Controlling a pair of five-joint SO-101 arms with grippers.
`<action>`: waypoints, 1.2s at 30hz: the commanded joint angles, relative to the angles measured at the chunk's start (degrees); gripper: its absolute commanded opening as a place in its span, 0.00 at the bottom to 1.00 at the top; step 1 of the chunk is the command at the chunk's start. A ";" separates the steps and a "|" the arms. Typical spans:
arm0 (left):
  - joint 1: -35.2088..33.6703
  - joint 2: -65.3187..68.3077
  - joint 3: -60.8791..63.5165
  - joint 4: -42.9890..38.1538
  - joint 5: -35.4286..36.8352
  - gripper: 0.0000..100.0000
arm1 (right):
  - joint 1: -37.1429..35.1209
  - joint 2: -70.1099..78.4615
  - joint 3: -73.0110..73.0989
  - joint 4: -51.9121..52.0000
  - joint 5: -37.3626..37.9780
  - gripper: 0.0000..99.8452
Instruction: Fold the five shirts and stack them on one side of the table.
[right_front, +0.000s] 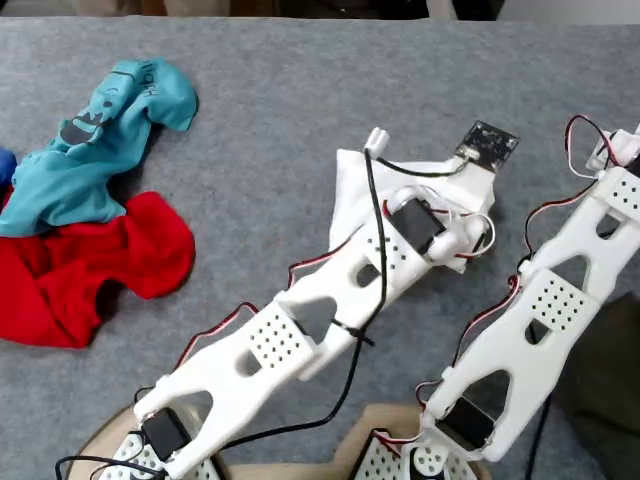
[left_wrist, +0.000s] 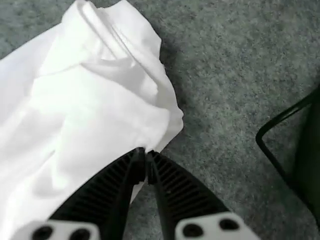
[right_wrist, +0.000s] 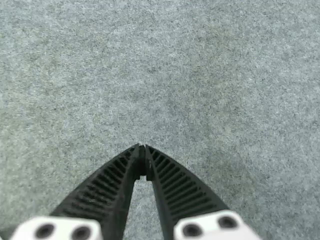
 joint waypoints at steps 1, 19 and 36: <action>0.53 -4.00 -2.64 0.18 -0.18 0.02 | 0.57 -0.57 -2.59 -1.14 0.35 0.01; -11.25 -4.70 -2.73 -9.32 18.64 0.21 | 0.40 -0.75 -2.59 -0.79 0.35 0.01; -29.27 -3.56 2.46 -4.75 18.55 0.02 | -22.90 -28.44 12.26 25.41 21.80 0.01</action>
